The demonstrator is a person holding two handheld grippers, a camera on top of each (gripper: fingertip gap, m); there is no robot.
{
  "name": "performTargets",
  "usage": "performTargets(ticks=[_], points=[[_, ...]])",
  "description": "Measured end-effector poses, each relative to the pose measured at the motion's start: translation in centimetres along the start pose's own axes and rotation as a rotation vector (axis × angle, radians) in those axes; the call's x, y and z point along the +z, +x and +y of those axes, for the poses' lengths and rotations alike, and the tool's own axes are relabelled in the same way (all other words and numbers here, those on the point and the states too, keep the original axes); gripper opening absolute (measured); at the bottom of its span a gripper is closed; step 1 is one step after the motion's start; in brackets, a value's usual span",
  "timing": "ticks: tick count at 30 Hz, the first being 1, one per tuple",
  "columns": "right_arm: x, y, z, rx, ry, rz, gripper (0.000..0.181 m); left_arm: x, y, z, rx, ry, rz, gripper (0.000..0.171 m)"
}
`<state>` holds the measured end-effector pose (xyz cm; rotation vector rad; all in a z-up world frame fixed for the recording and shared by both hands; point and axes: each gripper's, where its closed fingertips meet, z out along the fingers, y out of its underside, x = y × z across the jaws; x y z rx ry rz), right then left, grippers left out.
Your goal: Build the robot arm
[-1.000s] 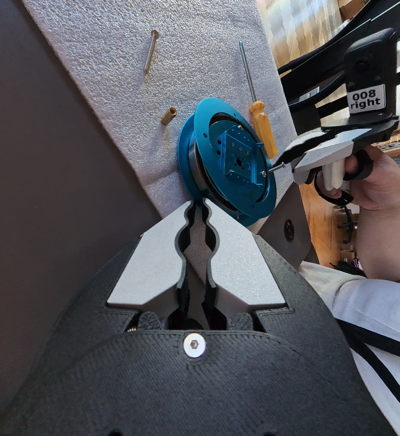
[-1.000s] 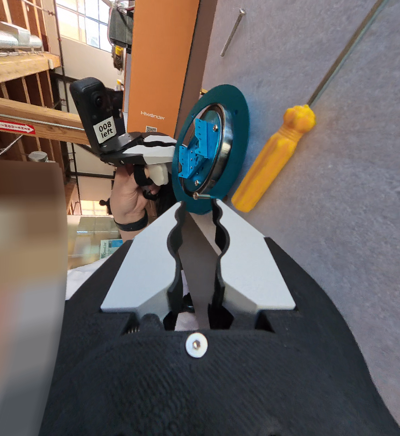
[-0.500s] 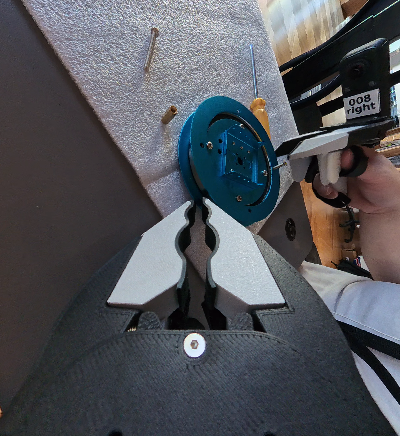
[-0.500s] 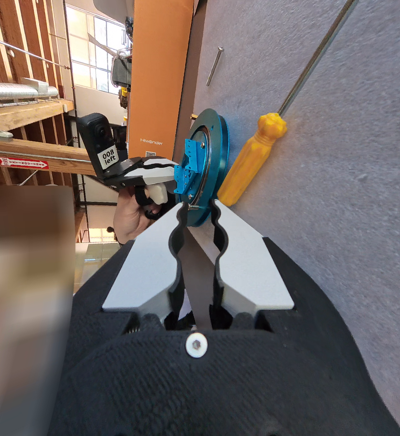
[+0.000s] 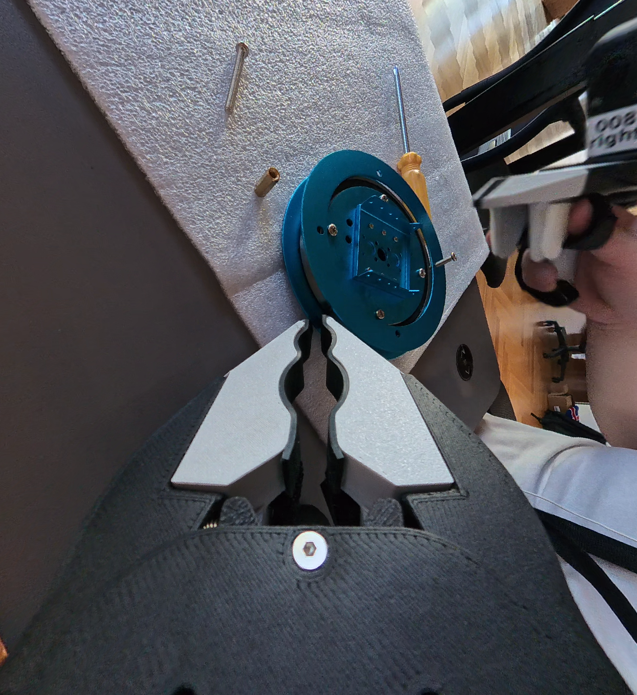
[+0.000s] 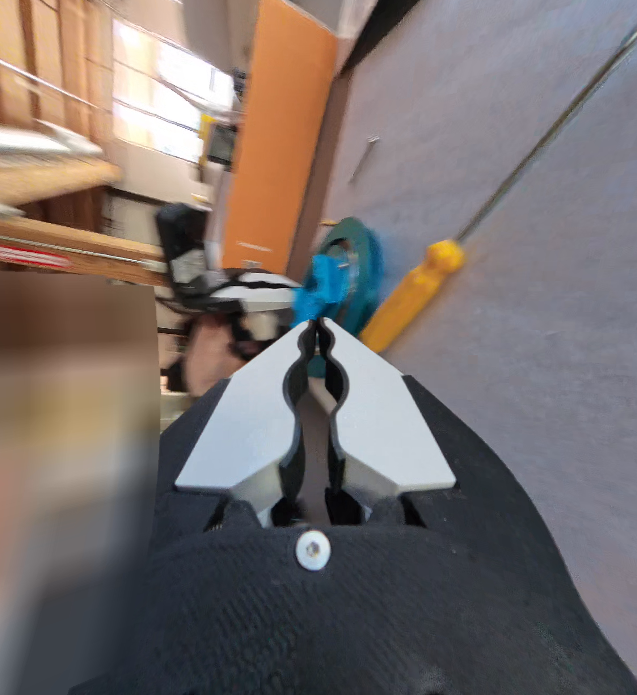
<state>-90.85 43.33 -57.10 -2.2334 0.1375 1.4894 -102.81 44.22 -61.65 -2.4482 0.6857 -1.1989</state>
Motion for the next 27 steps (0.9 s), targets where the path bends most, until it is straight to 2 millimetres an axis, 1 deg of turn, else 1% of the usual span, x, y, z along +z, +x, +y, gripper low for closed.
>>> performTargets(ticks=[1, 2, 3, 5, 7, 8, 10, 11, 12, 13, 15, 16, 18, 19, 20, 21, 24, 25, 27], points=[[-0.4, 1.7, -0.5, -0.092, -0.018, 0.141, 0.015, 0.0, 0.0, 0.0, 0.001, 0.000, 0.000, 0.003], [-0.7, 2.6, -1.0, -0.147, -0.035, 0.253, 0.023, 0.0, 0.0, 0.0, 0.002, 0.000, 0.000, 0.003], [-0.9, 2.8, -1.3, -0.187, -0.054, 0.318, 0.032, 0.0, 0.0, 0.0, 0.002, 0.001, 0.000, 0.003], [-0.9, 3.5, -1.8, -0.252, -0.096, 0.454, 0.042, 0.0, 0.0, 0.0, 0.003, 0.003, -0.002, 0.003], [-0.6, 4.1, -2.6, -0.301, -0.103, 0.560, 0.045, 0.0, 0.0, 0.0, 0.004, 0.004, -0.003, 0.003], [-0.2, 4.5, -2.6, -0.315, -0.127, 0.607, 0.047, 0.0, 0.0, 0.0, 0.005, 0.005, -0.003, 0.003], [-0.1, 5.8, -1.9, -0.359, -0.225, 0.744, 0.047, 0.0, 0.0, 0.0, 0.006, 0.006, -0.003, 0.003], [0.1, 5.9, -1.9, -0.381, -0.239, 0.779, 0.048, 0.0, 0.0, 0.0, 0.006, 0.005, -0.002, 0.003], [0.3, 5.7, -2.0, -0.405, -0.251, 0.804, 0.041, 0.0, 0.0, 0.0, 0.007, 0.005, -0.002, 0.003], [0.5, 5.7, -1.7, -0.415, -0.284, 0.818, 0.033, 0.0, 0.1, 0.0, 0.007, 0.005, -0.002, 0.003], [0.3, 6.2, -1.1, -0.409, -0.370, 0.869, 0.031, 0.0, 0.1, 0.0, 0.009, 0.006, -0.002, 0.003], [0.0, 6.3, -1.3, -0.414, -0.387, 0.894, 0.022, 0.0, 0.1, 0.0, 0.009, 0.007, -0.001, 0.003], [-0.3, 6.2, -1.2, -0.401, -0.433, 0.881, 0.019, -0.1, 0.1, 0.0, 0.009, 0.008, -0.001, 0.002], [-0.5, 6.0, -1.6, -0.397, -0.433, 0.866, 0.019, -0.1, 0.1, 0.0, 0.009, 0.008, -0.001, 0.002], [-0.7, 5.8, -2.4, -0.409, -0.408, 0.854, 0.018, -0.1, 0.1, 0.0, 0.009, 0.008, -0.001, 0.002], [-1.1, 5.7, -3.8, -0.437, -0.373, 0.849, 0.018, -0.1, 0.1, 0.0, 0.009, 0.008, 0.000, 0.002], [-3.3, 6.4, -8.8, -0.603, -0.312, 0.913, 0.017, -0.1, 0.1, 0.0, 0.010, 0.007, 0.000, 0.002], [-3.7, 6.8, -10.0, -0.648, -0.313, 0.915, 0.017, -0.1, 0.1, 0.0, 0.010, 0.006, -0.001, 0.002], [-3.5, 7.5, -10.5, -0.691, -0.367, 0.864, 0.017, -0.1, 0.1, 0.0, 0.010, 0.006, -0.002, 0.002]])
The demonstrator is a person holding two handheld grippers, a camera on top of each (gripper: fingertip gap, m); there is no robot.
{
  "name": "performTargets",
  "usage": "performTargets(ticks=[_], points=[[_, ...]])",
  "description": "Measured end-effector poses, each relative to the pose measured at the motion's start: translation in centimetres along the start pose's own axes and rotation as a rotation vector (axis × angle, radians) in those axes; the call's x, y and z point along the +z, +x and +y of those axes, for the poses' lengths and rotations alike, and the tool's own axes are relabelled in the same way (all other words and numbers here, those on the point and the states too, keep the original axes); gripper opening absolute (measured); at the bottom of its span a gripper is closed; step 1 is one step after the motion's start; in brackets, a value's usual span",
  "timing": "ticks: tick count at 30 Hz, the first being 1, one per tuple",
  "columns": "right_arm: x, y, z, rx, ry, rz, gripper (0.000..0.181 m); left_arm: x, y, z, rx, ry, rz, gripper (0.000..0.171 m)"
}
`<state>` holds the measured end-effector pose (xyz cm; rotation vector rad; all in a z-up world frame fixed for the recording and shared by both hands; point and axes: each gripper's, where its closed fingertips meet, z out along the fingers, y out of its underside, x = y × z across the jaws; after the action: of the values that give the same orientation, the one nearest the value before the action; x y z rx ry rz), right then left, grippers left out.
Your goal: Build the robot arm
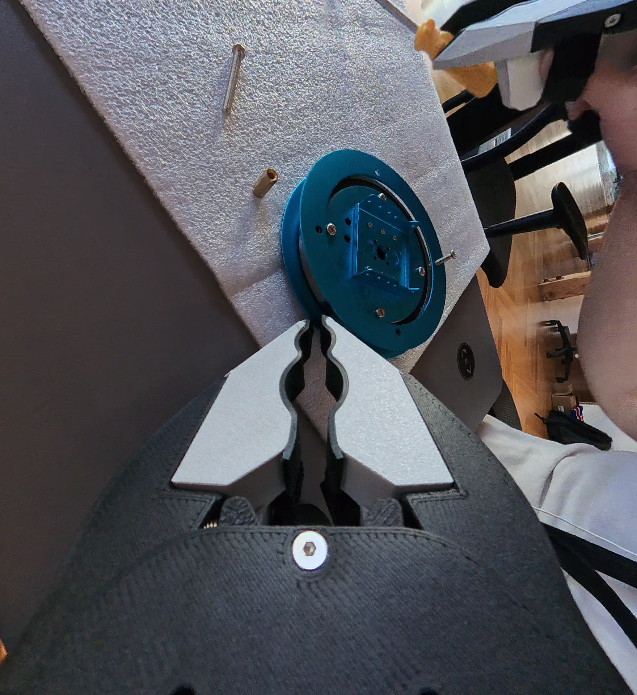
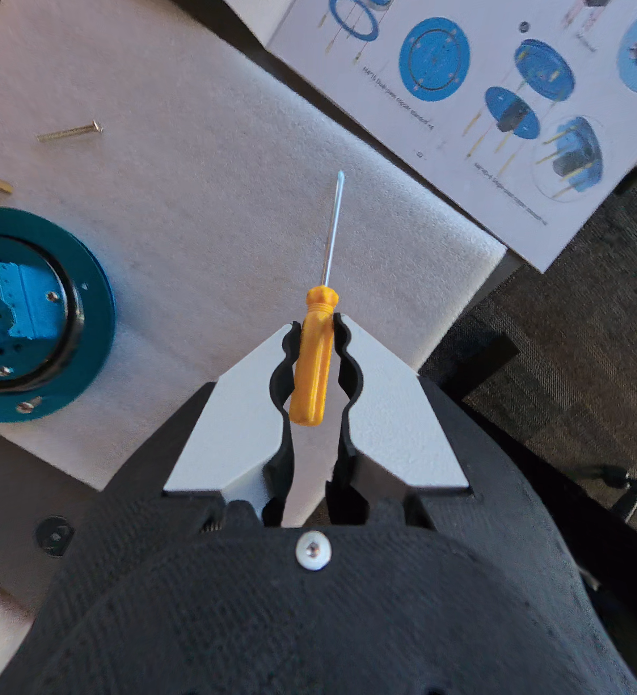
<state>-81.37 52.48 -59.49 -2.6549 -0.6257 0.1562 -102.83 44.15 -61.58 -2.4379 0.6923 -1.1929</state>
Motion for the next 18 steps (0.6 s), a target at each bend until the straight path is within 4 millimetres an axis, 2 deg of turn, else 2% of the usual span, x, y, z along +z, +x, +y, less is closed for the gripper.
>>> performTargets(ticks=[1, 3, 4, 6, 8, 10, 12, 13, 14, 15, 16, 17, 18], points=[[0.6, 0.1, 0.3, -0.021, -0.013, -0.020, 0.017, 0.0, 0.0, 0.0, 0.001, 0.001, -0.001, 0.002], [2.1, -1.3, 1.6, -0.051, -0.060, -0.141, 0.019, 0.0, 0.0, 0.0, 0.002, 0.002, -0.003, 0.002], [2.4, -1.7, 2.2, -0.030, -0.081, -0.187, 0.027, 0.0, 0.0, 0.0, 0.002, 0.003, -0.004, 0.002], [1.1, -2.0, 1.1, 0.019, 0.025, -0.245, 0.027, 0.0, 0.0, 0.0, 0.004, 0.003, -0.007, 0.002], [-1.6, -2.8, -0.4, 0.069, 0.185, -0.299, 0.041, 0.0, -0.1, 0.0, 0.006, 0.003, -0.010, 0.001], [-5.2, -6.3, -2.4, 0.062, 0.449, -0.500, 0.045, 0.0, -0.1, 0.0, 0.005, 0.002, -0.013, 0.001], [-9.5, -9.9, -3.6, 0.170, 0.709, -0.837, 0.048, 0.0, -0.1, 0.0, 0.002, 0.001, -0.012, 0.001], [-11.3, -11.0, -3.5, 0.240, 0.743, -1.043, 0.043, 0.0, -0.1, 0.0, 0.000, 0.000, -0.011, 0.001], [-12.9, -11.4, -3.0, 0.254, 0.760, -1.221, 0.018, 0.0, -0.1, 0.0, -0.001, -0.001, -0.010, 0.001], [-12.9, -11.0, -2.7, 0.258, 0.779, -1.267, 0.000, 0.0, -0.1, 0.0, -0.001, -0.002, -0.010, 0.001], [-11.2, -10.3, -2.6, 0.261, 0.766, -1.179, 0.010, 0.0, -0.1, 0.1, -0.001, -0.002, -0.011, 0.001], [-8.8, -9.7, -2.4, 0.260, 0.712, -1.071, 0.032, 0.0, -0.1, 0.1, 0.000, -0.002, -0.013, 0.001], [-7.1, -10.1, -1.7, 0.235, 0.614, -1.042, 0.045, 0.0, -0.2, 0.1, 0.001, -0.002, -0.014, 0.001]])
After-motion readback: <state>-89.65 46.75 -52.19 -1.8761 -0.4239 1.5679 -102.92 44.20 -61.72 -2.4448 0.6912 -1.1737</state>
